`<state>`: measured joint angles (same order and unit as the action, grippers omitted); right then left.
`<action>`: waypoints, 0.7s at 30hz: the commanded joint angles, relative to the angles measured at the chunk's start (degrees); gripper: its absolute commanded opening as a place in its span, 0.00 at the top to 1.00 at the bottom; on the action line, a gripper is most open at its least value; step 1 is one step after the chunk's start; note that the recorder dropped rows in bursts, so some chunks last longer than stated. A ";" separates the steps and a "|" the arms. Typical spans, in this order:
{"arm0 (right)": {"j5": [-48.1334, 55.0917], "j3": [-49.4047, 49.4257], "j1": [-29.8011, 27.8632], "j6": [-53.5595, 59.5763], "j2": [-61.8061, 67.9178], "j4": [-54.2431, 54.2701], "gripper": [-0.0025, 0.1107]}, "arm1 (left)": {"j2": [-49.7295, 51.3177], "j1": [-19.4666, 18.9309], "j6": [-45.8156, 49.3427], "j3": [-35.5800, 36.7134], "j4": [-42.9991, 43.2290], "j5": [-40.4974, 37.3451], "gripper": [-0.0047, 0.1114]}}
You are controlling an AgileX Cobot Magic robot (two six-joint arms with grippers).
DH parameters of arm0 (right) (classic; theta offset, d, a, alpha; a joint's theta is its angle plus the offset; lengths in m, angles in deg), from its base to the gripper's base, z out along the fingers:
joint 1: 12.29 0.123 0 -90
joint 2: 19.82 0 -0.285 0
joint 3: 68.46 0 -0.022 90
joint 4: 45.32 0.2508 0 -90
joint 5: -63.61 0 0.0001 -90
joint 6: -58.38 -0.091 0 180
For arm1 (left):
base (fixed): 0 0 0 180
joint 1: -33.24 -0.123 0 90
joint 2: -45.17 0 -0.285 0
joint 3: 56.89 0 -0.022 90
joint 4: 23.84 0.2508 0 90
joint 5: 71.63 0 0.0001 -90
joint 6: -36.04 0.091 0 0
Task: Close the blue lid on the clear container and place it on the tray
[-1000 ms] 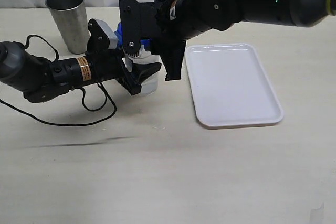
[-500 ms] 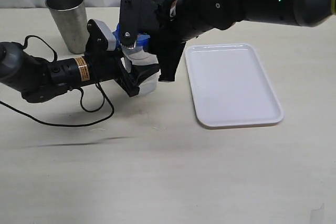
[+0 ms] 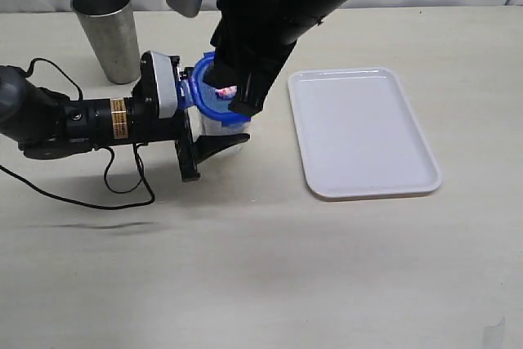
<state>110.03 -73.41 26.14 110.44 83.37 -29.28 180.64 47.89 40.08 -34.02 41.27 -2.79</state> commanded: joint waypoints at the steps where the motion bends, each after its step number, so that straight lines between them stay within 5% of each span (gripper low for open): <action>1: 0.64 -0.55 -0.35 -1.87 -2.28 2.76 0.58 | -0.17 -0.30 7.51 0.21 3.20 1.12 0.96; 9: 12.24 -6.58 -0.45 -4.96 3.28 2.04 0.58 | -0.17 0.08 8.37 0.21 6.43 1.12 0.96; 21: 13.27 -10.36 -0.45 -4.47 10.11 -6.70 0.58 | -0.17 0.08 8.37 0.21 7.37 1.12 0.96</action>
<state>123.34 -83.31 26.02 104.67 92.75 -35.29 180.64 47.89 48.50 -34.02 47.92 -1.67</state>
